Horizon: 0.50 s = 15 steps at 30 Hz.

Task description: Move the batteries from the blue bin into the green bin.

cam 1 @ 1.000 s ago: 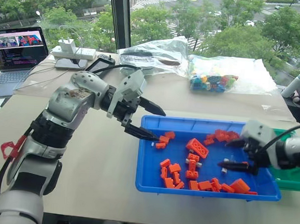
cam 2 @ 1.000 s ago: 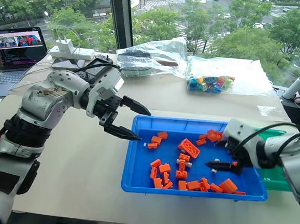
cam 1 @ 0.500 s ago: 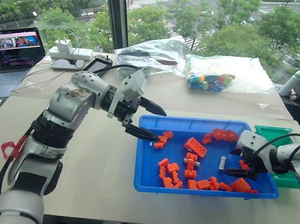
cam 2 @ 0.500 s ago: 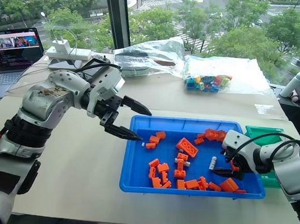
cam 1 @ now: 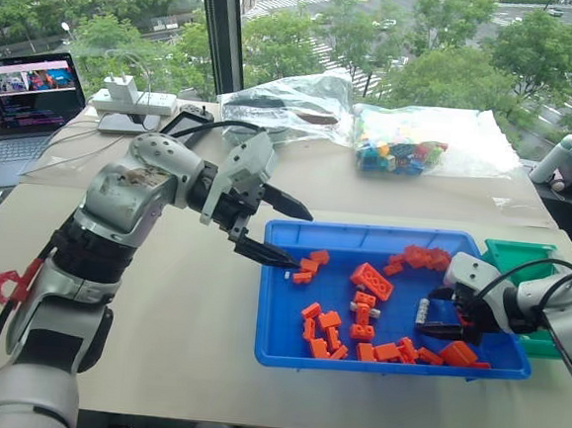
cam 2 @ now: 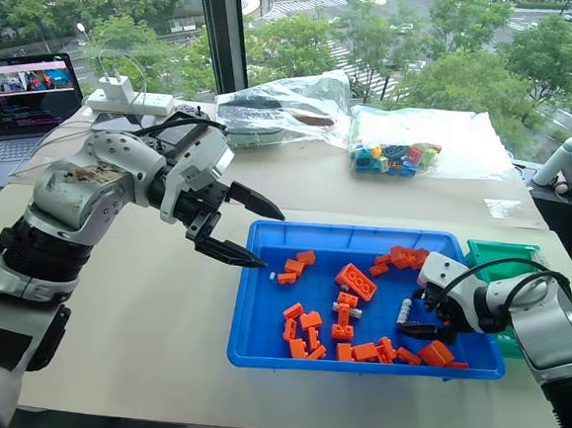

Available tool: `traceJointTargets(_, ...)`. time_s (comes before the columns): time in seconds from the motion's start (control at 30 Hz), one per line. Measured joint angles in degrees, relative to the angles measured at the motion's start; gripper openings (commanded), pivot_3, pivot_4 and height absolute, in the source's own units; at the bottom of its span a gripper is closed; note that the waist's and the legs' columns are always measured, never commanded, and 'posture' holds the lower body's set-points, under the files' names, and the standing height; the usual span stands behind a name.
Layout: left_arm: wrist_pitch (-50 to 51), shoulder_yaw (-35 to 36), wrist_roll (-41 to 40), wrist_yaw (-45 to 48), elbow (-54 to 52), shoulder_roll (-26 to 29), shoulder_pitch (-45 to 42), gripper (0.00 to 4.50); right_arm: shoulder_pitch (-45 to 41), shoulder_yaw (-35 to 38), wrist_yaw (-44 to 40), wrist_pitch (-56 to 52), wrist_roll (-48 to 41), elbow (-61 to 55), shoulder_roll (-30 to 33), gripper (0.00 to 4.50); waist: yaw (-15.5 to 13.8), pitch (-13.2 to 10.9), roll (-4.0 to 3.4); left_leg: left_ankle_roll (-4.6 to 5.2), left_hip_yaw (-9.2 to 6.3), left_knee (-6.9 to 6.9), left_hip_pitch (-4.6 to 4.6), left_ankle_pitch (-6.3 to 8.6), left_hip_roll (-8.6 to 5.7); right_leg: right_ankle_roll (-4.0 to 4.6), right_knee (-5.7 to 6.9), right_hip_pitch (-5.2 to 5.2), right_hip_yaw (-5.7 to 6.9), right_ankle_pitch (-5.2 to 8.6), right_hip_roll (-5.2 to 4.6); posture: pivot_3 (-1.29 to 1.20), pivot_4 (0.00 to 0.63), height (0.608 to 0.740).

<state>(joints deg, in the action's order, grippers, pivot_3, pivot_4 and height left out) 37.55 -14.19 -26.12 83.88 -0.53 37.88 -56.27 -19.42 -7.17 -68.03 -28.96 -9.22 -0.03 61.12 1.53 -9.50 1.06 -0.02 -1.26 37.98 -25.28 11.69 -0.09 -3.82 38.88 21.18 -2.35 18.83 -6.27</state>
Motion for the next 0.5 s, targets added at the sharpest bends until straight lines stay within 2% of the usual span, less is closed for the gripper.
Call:
traceJointTargets(0.07, 0.0, 0.0, 0.0, 0.0, 0.0, 0.03, 0.0, 4.5, -0.03, 0.08, 0.03, 0.34, -0.03, 0.44, -0.09, 2.54, -0.04, 0.0, 0.0, 0.0, 0.0, 0.0, 0.0, 0.0, 0.0, 0.0, 0.0, 0.0, 0.0, 0.0, 0.0, 0.0, 0.15, 0.737)
traceJointTargets(0.23, -0.04, 0.0, 0.0, 0.0, 0.03, -0.01, 0.0, 4.5, 0.21, 0.96, 0.01, 0.16, -0.47, 0.18, 0.0, 2.54, -0.13, 0.0, 0.0, 0.0, 0.0, 0.0, 0.0, 0.0, 0.0, 0.0, 0.0, 0.0, 0.0, 0.0, 0.0, 0.0, 0.15, 0.737)
traceJointTargets(0.37, -0.06, 0.0, 0.0, 0.03, 0.11, -0.11, 0.0, 4.5, -0.54, 4.4, 0.51, -3.85, -2.59, -2.33, 1.48, 2.54, -0.15, -0.01, -0.02, 0.0, 0.02, 0.0, 0.0, 0.0, 0.0, 0.0, 0.01, 0.0, -0.03, 0.0, 0.0, 0.0, 0.15, 0.737)
traceJointTargets(0.43, -0.07, -0.02, 0.0, 0.09, 0.12, -0.28, 0.0, 4.5, -2.32, 6.74, 0.84, -6.17, -2.76, -3.69, 5.18, 2.54, -0.24, -0.03, -0.07, 0.0, 0.03, 0.0, 0.0, 0.0, -0.01, 0.0, 0.01, 0.01, -0.03, 0.0, -0.01, 0.0, 0.15, 0.737)
traceJointTargets(0.5, -0.21, -0.02, 0.0, 0.3, 0.44, -0.47, -0.02, 4.5, -3.5, 9.52, 1.29, -7.6, -1.52, -4.15, 11.58, 2.54, -0.51, -0.06, -0.15, 0.01, 0.03, -0.01, -0.01, 0.0, -0.01, 0.0, 0.0, 0.02, -0.02, 0.0, -0.02, 0.0, 0.15, 0.737)
